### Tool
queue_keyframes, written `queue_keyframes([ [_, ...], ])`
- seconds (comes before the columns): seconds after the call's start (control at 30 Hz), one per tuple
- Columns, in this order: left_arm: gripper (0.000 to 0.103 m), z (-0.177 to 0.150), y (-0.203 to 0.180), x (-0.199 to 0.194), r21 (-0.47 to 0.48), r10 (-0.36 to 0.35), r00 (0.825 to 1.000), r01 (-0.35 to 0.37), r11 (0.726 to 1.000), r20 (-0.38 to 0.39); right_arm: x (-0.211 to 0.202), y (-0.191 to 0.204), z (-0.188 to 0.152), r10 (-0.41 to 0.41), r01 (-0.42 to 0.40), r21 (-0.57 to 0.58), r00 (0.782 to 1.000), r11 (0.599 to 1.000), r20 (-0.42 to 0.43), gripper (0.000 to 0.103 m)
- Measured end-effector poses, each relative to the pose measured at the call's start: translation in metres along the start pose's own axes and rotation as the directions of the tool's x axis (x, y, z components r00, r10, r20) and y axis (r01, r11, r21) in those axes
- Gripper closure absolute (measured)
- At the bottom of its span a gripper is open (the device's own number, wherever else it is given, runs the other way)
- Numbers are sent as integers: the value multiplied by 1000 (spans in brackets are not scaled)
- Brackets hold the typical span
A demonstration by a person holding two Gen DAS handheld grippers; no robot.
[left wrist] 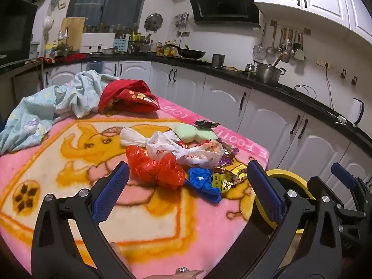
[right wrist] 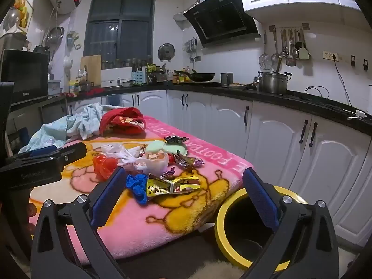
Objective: Collect trash
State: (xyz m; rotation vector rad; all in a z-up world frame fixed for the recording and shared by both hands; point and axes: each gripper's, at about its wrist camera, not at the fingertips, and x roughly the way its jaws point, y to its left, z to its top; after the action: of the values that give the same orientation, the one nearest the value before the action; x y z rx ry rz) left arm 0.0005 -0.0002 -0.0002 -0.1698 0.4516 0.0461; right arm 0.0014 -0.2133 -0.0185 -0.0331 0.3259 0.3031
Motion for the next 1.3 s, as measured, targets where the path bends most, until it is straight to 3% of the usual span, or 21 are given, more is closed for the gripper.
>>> queue_keyframes([
  [1.3, 10, 1, 0, -3, 7, -9, 1000, 9, 1000, 13, -9, -2, 6, -22, 23, -16, 999, 1000, 44, 6],
])
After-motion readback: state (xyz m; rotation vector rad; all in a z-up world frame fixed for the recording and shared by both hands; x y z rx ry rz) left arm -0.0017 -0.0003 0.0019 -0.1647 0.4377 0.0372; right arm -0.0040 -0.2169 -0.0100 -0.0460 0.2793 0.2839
